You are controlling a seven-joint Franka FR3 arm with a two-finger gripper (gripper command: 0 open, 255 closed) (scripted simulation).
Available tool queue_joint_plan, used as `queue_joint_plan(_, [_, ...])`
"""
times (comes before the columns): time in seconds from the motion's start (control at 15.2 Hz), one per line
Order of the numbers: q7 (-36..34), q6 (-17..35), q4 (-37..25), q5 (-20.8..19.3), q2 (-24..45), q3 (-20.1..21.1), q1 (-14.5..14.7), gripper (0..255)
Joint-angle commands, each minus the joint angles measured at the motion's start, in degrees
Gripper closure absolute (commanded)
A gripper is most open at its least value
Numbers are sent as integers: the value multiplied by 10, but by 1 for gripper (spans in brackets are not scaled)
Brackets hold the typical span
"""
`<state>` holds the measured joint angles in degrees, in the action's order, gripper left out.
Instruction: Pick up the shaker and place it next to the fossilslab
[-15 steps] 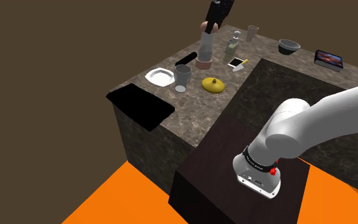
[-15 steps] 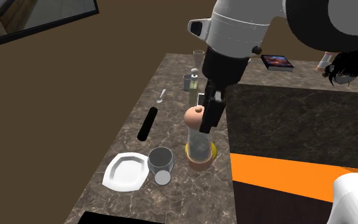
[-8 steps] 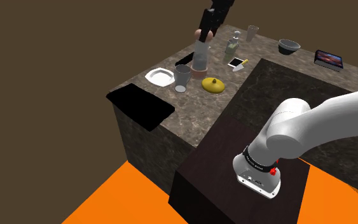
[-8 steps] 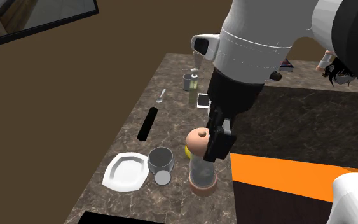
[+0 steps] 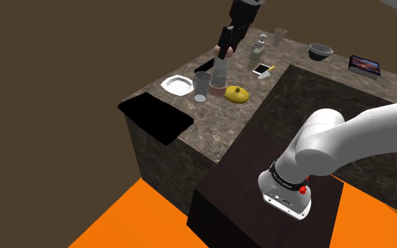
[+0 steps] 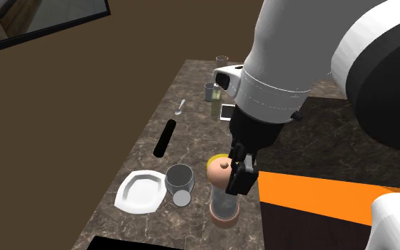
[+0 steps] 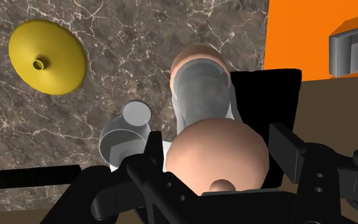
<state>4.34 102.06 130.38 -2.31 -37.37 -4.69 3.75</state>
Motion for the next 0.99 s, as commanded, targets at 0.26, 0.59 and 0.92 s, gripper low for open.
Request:
queue_joint_plan(0.26, [1, 44, 50, -2, -7, -2, -1, 255])
queue_joint_plan(0.59, [1, 82, 91, -3, -9, -4, -2, 255])
queue_joint_plan(0.92, [1, 121, 128, -5, -8, -5, -3, 255])
